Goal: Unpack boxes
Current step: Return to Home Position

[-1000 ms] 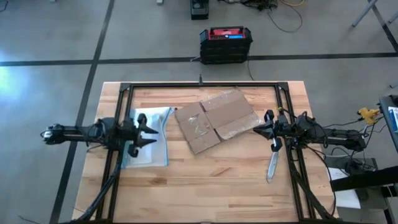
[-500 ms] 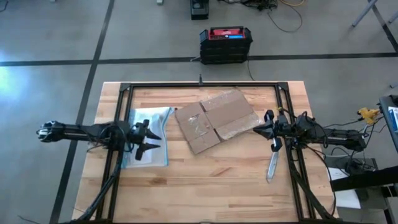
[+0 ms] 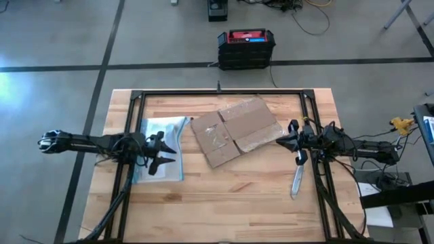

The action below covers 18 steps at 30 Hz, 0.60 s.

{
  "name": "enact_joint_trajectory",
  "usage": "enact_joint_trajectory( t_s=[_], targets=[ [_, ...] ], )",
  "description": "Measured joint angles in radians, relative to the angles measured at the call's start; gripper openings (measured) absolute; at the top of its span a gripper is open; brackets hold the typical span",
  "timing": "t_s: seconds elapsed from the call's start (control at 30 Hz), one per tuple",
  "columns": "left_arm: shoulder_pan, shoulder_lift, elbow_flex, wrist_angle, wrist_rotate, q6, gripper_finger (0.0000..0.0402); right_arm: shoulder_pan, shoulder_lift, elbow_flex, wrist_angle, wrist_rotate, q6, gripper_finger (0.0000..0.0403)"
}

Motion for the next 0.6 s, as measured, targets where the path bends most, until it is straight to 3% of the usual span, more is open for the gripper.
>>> enact_joint_trajectory(
  t_s=[0.6],
  targets=[
    [0.0, 0.011, 0.0, 0.0, 0.0, 0.0, 0.0155, 0.0, 0.0, 0.0, 0.0, 0.0, 0.0, 0.0014]
  ],
)
